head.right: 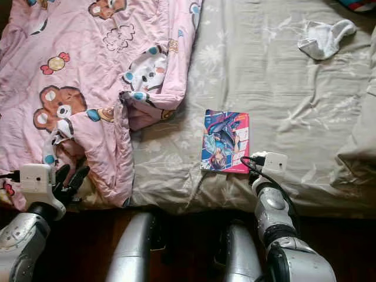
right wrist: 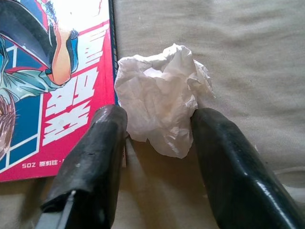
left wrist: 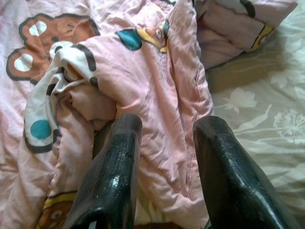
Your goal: Clean up the room
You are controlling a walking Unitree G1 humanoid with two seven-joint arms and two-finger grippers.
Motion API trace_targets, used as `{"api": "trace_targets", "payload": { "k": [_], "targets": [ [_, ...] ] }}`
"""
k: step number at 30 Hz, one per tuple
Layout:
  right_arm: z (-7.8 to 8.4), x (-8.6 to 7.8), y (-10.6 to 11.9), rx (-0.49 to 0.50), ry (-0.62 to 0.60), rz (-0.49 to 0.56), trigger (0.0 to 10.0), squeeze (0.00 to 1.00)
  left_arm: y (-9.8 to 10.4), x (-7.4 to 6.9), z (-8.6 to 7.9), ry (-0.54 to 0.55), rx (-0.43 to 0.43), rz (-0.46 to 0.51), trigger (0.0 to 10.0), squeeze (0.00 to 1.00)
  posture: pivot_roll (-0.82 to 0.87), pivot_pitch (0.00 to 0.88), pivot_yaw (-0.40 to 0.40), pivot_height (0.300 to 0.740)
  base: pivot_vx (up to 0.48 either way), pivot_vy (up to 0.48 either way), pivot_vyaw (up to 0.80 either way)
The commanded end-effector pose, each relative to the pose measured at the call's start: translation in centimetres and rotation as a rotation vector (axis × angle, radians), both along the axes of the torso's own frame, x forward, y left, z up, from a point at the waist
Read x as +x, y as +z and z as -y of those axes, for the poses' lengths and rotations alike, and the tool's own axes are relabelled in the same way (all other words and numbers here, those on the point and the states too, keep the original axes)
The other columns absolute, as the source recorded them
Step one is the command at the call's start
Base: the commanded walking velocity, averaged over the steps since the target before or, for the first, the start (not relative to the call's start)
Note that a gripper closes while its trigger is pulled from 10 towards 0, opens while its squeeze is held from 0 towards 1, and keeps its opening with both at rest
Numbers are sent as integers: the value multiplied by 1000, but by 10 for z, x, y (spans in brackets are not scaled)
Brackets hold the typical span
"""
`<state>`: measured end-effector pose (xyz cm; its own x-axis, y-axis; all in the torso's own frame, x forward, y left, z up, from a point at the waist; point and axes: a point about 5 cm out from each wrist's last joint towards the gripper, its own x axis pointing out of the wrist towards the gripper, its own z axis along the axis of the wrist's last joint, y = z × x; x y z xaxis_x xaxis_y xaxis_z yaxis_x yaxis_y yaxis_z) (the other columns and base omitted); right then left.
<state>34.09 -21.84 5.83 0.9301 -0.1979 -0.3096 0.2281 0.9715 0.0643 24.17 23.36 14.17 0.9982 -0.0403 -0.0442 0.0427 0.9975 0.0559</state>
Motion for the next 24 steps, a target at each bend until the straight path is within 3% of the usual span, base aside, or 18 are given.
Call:
{"api": "trace_targets", "payload": {
  "k": [1, 24],
  "targets": [
    [-1, -12, -18, 10, -12, -65, 0, 0, -4, -9, -9, 26, -2, -32, 10000, 0, 227, 539, 150, 648, 0, 0, 0],
    [6, -16, -21, 6, -47, -85, 0, 0, -7, -11, -11, 24, 9, -59, 10000, 0, 238, 534, 163, 648, 0, 0, 0]
  ]
}}
